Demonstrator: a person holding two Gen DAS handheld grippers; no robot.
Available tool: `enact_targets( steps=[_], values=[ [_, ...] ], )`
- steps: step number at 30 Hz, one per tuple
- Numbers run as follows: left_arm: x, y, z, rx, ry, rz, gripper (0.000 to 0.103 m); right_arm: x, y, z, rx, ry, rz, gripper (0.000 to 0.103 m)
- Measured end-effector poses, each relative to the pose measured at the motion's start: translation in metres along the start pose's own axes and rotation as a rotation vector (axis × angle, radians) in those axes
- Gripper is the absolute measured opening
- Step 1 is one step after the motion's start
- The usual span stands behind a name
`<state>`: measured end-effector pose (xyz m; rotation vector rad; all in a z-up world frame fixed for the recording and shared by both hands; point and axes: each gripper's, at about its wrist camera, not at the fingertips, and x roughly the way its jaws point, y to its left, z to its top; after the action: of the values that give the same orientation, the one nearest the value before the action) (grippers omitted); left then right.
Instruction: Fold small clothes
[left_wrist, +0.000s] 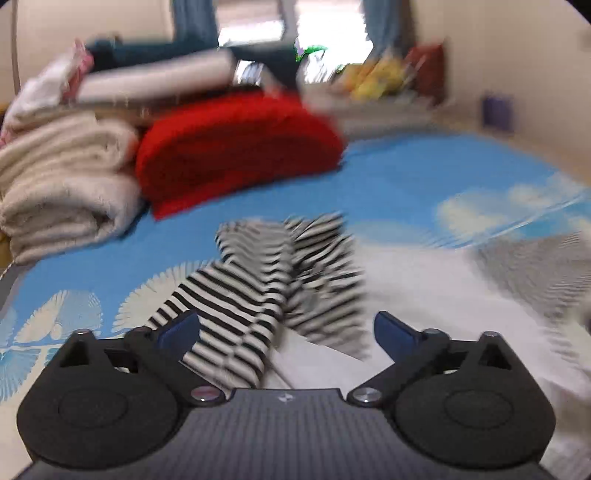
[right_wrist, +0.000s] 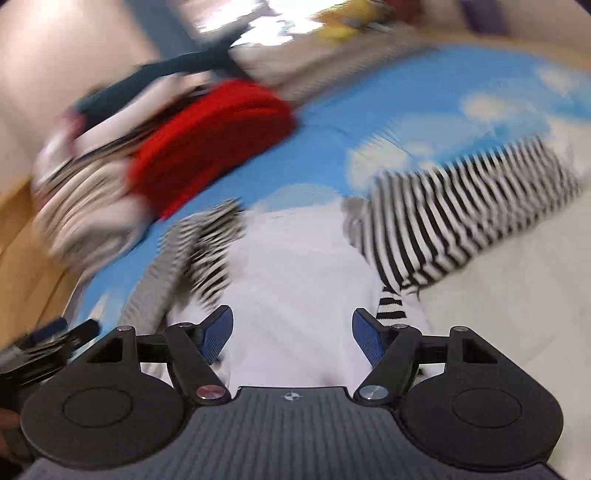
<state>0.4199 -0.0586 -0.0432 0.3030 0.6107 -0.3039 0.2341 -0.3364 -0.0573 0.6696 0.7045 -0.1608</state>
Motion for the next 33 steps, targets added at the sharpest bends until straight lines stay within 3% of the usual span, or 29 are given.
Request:
enact_targets(
  steps=[2, 4, 5, 6, 8, 9, 12, 14, 16, 18, 19, 21, 23, 26, 30, 33],
  values=[
    [0.062, -0.001, 0.012, 0.019, 0.084, 0.044, 0.091, 0.028, -0.002, -0.006, -0.036, 0.077, -0.063, 0.07],
    [0.107, 0.006, 0.017, 0.031, 0.134, 0.08, 0.072, 0.042, -0.001, -0.008, -0.086, 0.116, -0.1, 0.07],
    [0.121, 0.018, 0.016, 0.017, 0.163, 0.083, 0.019, 0.046, 0.0, -0.009, -0.1, 0.117, -0.103, 0.07],
    [0.131, 0.034, 0.016, -0.044, 0.198, 0.057, 0.001, 0.049, 0.003, -0.01, -0.118, 0.12, -0.1, 0.07],
    [0.12, 0.088, 0.018, -0.268, 0.165, 0.032, 0.001, 0.053, 0.009, -0.013, -0.157, 0.128, -0.098, 0.069],
    [0.107, 0.116, 0.016, -0.329, 0.128, 0.043, 0.001, 0.054, 0.011, -0.015, -0.169, 0.131, -0.101, 0.069],
    [0.063, 0.221, -0.012, -0.495, 0.092, 0.202, 0.001, 0.056, 0.019, -0.015, -0.178, 0.134, -0.096, 0.069],
    [0.036, 0.302, -0.056, -0.678, 0.143, 0.355, 0.001, 0.058, 0.025, -0.017, -0.182, 0.135, -0.088, 0.069],
    [0.014, 0.366, -0.113, -0.878, 0.22, 0.459, 0.002, 0.059, 0.029, -0.021, -0.182, 0.144, -0.087, 0.069],
    [-0.005, 0.399, -0.157, -1.014, 0.261, 0.549, 0.006, 0.062, 0.029, -0.023, -0.173, 0.155, -0.098, 0.069],
    [-0.012, 0.407, -0.17, -1.027, 0.277, 0.589, 0.012, 0.063, 0.028, -0.024, -0.168, 0.161, -0.101, 0.069],
    [-0.022, 0.414, -0.184, -1.02, 0.297, 0.623, 0.051, 0.066, 0.026, -0.026, -0.152, 0.177, -0.107, 0.069],
    [-0.028, 0.414, -0.179, -0.976, 0.256, 0.655, 0.065, 0.069, 0.024, -0.029, -0.142, 0.185, -0.109, 0.069],
    [-0.025, 0.403, -0.151, -0.881, 0.186, 0.612, 0.085, 0.072, 0.024, -0.032, -0.153, 0.191, -0.117, 0.069],
    [0.015, 0.39, -0.117, -0.785, 0.127, 0.512, 0.095, 0.078, 0.027, -0.036, -0.174, 0.204, -0.126, 0.07],
    [0.049, 0.367, -0.1, -0.644, 0.171, 0.422, 0.095, 0.082, 0.03, -0.038, -0.203, 0.206, -0.137, 0.07]
  ],
)
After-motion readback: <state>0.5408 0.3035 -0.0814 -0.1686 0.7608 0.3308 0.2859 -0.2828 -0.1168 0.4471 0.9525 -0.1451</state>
